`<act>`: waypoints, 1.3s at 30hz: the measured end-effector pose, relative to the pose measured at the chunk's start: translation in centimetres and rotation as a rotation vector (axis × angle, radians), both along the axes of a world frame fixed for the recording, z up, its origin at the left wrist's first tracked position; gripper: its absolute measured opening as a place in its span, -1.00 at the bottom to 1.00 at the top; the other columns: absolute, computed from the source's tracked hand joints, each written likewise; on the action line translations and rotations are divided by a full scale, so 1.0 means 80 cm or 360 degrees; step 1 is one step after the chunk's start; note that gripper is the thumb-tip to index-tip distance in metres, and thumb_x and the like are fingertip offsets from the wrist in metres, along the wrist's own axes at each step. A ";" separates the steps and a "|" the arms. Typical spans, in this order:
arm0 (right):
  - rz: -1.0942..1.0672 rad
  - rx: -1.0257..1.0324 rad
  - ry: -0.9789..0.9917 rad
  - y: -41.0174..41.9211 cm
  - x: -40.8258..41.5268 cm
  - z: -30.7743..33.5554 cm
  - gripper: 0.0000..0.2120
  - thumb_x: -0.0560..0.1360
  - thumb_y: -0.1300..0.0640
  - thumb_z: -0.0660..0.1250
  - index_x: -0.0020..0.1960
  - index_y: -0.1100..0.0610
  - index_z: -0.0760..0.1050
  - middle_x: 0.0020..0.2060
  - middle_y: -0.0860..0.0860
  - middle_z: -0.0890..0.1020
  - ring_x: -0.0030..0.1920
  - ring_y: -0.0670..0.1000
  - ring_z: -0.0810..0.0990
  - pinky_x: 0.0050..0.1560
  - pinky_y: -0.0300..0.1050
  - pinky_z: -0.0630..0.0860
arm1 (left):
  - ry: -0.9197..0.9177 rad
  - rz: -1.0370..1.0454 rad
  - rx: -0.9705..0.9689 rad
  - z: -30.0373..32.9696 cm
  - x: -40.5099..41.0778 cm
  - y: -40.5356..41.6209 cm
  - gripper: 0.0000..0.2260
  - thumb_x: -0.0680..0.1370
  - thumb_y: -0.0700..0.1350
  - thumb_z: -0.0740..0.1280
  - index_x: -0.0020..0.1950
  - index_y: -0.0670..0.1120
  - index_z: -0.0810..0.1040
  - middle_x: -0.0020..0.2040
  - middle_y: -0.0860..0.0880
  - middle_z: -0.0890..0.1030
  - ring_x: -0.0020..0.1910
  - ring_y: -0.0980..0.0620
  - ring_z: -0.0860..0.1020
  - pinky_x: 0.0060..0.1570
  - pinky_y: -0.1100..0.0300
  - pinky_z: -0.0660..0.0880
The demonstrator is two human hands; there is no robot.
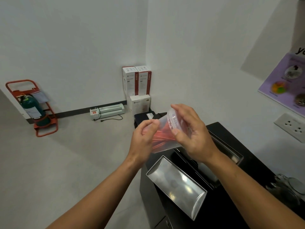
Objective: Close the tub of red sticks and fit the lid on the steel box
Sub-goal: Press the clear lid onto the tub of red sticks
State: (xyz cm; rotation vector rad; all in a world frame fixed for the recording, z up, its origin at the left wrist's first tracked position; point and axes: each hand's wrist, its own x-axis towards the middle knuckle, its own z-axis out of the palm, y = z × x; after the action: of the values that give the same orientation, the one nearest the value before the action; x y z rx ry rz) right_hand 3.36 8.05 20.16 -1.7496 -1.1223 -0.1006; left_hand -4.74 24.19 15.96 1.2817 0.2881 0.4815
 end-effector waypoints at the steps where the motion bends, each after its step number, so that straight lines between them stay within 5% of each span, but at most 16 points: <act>1: 0.0008 0.0014 -0.0053 -0.002 -0.001 -0.003 -0.42 0.52 -0.02 0.34 0.52 0.03 0.40 0.39 0.11 0.45 0.45 0.06 0.46 0.42 0.05 0.47 | 0.0036 -0.0027 -0.0046 0.001 0.002 0.000 -0.62 0.45 0.25 0.43 0.01 -0.04 0.73 -0.06 -0.18 0.73 -0.10 -0.18 0.69 0.04 -0.16 0.61; 5: 0.0121 -0.0018 -0.0362 -0.008 -0.002 -0.011 -0.37 0.44 0.01 0.42 0.49 0.12 0.44 0.40 0.22 0.43 0.43 0.20 0.47 0.41 0.14 0.44 | 0.0228 -0.0298 -0.0343 0.004 0.001 0.002 -0.47 0.48 0.23 0.43 0.18 -0.18 0.73 0.15 -0.40 0.70 0.17 -0.49 0.64 0.29 -0.37 0.54; 8: 0.0219 -0.0105 -0.0572 -0.015 0.001 -0.003 -0.33 0.45 -0.06 0.44 0.50 0.13 0.41 0.43 0.26 0.41 0.35 0.29 0.50 0.31 0.27 0.48 | 0.0379 -0.0557 -0.0464 0.006 0.001 0.011 -0.49 0.58 0.22 0.37 0.29 -0.15 0.71 0.27 -0.36 0.68 0.30 -0.43 0.62 0.39 -0.34 0.49; 14: 0.0374 -0.0288 -0.0852 -0.026 0.010 0.013 -0.32 0.50 -0.19 0.41 0.50 0.14 0.40 0.45 0.28 0.39 0.43 0.26 0.44 0.30 0.17 0.48 | 0.0619 -0.0996 -0.0437 0.023 0.008 0.022 -0.36 0.55 0.31 0.38 0.41 -0.17 0.60 0.47 -0.47 0.45 0.48 -0.58 0.35 0.47 -0.52 0.19; 19: 0.0290 -0.0289 -0.0552 -0.026 0.006 0.019 -0.29 0.46 -0.02 0.44 0.55 0.12 0.33 0.56 0.22 0.32 0.58 0.25 0.30 0.50 0.29 0.33 | 0.0527 -0.0855 -0.0572 0.020 0.016 0.018 -0.46 0.60 0.24 0.36 0.38 -0.15 0.64 0.41 -0.43 0.54 0.41 -0.48 0.50 0.38 -0.37 0.42; 22: 0.0082 -0.0348 -0.0207 -0.031 0.001 0.023 -0.25 0.54 -0.25 0.35 0.64 -0.04 0.24 0.67 0.00 0.19 0.68 0.02 0.09 0.61 0.17 0.16 | 0.0385 -0.0624 -0.0545 0.016 0.020 0.010 -0.56 0.59 0.15 0.40 0.24 -0.18 0.74 0.23 -0.35 0.70 0.22 -0.34 0.69 0.33 -0.27 0.56; 25: -0.0327 -0.0311 0.0130 -0.024 -0.008 0.027 -0.21 0.47 -0.55 0.19 0.60 -0.24 0.25 0.60 -0.16 0.27 0.61 -0.19 0.18 0.58 0.06 0.28 | 0.0299 -0.0434 -0.0431 0.015 0.023 0.003 -0.61 0.61 0.13 0.40 0.17 -0.18 0.76 0.15 -0.33 0.74 0.17 -0.37 0.70 0.30 -0.29 0.59; 27: -0.0434 -0.0260 0.0255 -0.017 -0.014 0.024 -0.25 0.45 -0.51 0.24 0.57 -0.27 0.27 0.51 -0.15 0.36 0.57 -0.14 0.29 0.52 0.11 0.38 | 0.0258 -0.0354 -0.0393 0.014 0.025 -0.003 -0.58 0.58 0.16 0.43 0.14 -0.19 0.75 0.12 -0.34 0.74 0.14 -0.40 0.70 0.28 -0.33 0.59; 31: -0.0356 -0.0121 0.0269 -0.013 -0.017 0.011 -0.38 0.52 -0.32 0.29 0.55 -0.28 0.32 0.38 -0.08 0.39 0.44 -0.05 0.44 0.34 0.05 0.57 | 0.0276 -0.0361 -0.0395 0.008 0.025 -0.010 -0.53 0.49 0.21 0.49 0.12 -0.18 0.74 0.09 -0.34 0.74 0.08 -0.39 0.72 0.20 -0.32 0.63; 35: -0.0188 -0.0135 0.0077 -0.019 -0.011 -0.010 -0.43 0.57 -0.16 0.31 0.57 -0.18 0.32 0.39 -0.02 0.34 0.43 0.06 0.43 0.32 0.08 0.56 | 0.0474 -0.0468 -0.0428 0.008 0.027 0.000 -0.49 0.37 0.22 0.56 0.09 -0.16 0.78 0.03 -0.28 0.76 -0.07 -0.24 0.76 0.08 -0.17 0.69; 39: 0.0010 -0.0191 -0.0132 -0.024 0.001 -0.021 -0.42 0.60 -0.22 0.30 0.58 -0.17 0.29 0.48 0.05 0.26 0.45 0.17 0.40 0.32 -0.02 0.55 | 0.0653 -0.0562 -0.0398 0.012 0.025 0.008 -0.39 0.36 0.26 0.57 0.20 -0.17 0.74 0.20 -0.36 0.71 0.14 -0.43 0.70 0.21 -0.39 0.59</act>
State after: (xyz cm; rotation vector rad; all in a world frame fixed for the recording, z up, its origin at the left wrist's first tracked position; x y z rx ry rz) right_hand 3.40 6.10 18.44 -1.8625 -1.2152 -0.1048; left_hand -2.77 24.85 16.95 1.1463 0.4394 -0.1211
